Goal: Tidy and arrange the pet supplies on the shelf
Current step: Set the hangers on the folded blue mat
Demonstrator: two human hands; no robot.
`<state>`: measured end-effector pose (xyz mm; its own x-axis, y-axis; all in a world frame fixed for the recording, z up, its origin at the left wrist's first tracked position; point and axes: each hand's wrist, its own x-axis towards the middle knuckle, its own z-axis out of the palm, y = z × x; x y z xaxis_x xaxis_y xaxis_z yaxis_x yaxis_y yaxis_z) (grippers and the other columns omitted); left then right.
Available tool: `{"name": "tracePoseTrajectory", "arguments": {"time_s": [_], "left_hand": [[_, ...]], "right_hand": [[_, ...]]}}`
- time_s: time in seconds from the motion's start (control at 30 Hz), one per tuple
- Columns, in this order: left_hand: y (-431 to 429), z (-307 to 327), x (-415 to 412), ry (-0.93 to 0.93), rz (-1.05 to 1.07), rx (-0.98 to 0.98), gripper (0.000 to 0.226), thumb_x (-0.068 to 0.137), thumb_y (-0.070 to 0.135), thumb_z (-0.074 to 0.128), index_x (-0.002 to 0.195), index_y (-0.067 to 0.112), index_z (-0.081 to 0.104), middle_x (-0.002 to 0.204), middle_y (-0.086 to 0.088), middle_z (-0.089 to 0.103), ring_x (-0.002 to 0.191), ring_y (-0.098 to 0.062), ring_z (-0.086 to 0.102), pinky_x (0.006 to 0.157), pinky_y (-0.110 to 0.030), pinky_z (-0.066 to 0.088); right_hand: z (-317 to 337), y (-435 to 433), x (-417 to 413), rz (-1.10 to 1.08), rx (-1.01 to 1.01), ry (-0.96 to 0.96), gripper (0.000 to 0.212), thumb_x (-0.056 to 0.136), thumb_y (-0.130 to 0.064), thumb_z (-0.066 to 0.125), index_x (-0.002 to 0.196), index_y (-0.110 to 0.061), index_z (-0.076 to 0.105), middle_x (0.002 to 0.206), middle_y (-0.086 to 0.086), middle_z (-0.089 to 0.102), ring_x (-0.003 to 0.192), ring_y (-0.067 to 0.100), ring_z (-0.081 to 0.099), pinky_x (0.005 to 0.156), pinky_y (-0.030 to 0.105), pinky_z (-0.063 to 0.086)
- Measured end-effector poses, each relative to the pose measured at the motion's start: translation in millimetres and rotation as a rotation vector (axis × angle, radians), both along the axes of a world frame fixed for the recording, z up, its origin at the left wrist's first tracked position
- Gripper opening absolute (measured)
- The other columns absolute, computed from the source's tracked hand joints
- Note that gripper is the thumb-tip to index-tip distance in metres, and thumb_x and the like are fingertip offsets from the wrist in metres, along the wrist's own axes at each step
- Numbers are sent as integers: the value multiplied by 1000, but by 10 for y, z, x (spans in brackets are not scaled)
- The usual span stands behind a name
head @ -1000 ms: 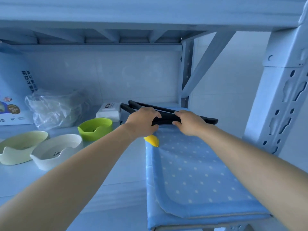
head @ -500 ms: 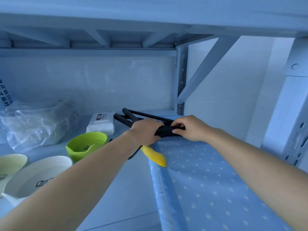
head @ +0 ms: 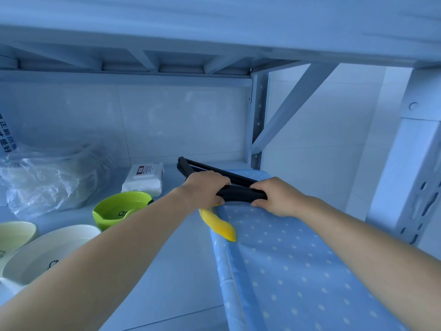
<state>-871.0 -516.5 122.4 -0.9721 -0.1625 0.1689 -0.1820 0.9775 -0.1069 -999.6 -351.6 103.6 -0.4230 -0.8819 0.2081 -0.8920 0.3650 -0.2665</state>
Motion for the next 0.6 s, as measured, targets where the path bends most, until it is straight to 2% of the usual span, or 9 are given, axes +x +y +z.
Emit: {"name": "tracePoseTrajectory", "arguments": {"time_s": [0.1, 0.27, 0.37, 0.43, 0.53, 0.6], "left_hand": [[-8, 15, 28, 24, -11, 19, 27, 83, 30, 61, 108, 25, 54, 99, 6, 56, 98, -15, 50, 77, -33, 43], [89, 22, 83, 62, -28, -2, 21, 82, 26, 61, 102, 28, 54, 82, 15, 45, 89, -11, 47, 67, -26, 32], [204, 22, 144, -3, -5, -3, 25, 82, 21, 61, 105, 26, 55, 91, 11, 52, 96, -13, 49, 73, -31, 39], [276, 3, 190, -55, 44, -27, 29, 83, 17, 59, 110, 27, 54, 103, 8, 55, 103, -15, 49, 81, -36, 45], [383, -37, 276, -40, 97, -26, 41, 85, 15, 55, 122, 32, 50, 120, 10, 50, 116, -13, 46, 86, -37, 47], [474, -50, 334, 10, 83, 14, 48, 86, 17, 55, 130, 34, 45, 127, 14, 47, 122, -9, 42, 89, -35, 46]], "right_hand": [[34, 49, 112, -6, -41, 56, 8, 87, -28, 61, 93, -22, 62, 83, -2, 60, 76, 18, 57, 60, 28, 43], [43, 192, 320, -59, -34, 96, 16, 89, -29, 60, 88, -13, 58, 80, 4, 56, 73, 22, 55, 57, 29, 41], [2, 313, 435, -46, -4, 72, 19, 88, -32, 60, 85, -13, 56, 73, 0, 51, 69, 20, 50, 52, 27, 34], [-13, 408, 507, -13, -2, 57, 23, 86, -34, 62, 93, -12, 61, 80, 4, 58, 75, 22, 54, 59, 31, 43], [2, 538, 589, 32, -61, 75, 36, 84, -34, 65, 108, -7, 60, 104, 10, 64, 97, 26, 57, 83, 41, 48], [20, 614, 624, 38, -74, 103, 36, 84, -32, 65, 107, -6, 58, 104, 10, 63, 99, 26, 55, 84, 42, 47]]}}
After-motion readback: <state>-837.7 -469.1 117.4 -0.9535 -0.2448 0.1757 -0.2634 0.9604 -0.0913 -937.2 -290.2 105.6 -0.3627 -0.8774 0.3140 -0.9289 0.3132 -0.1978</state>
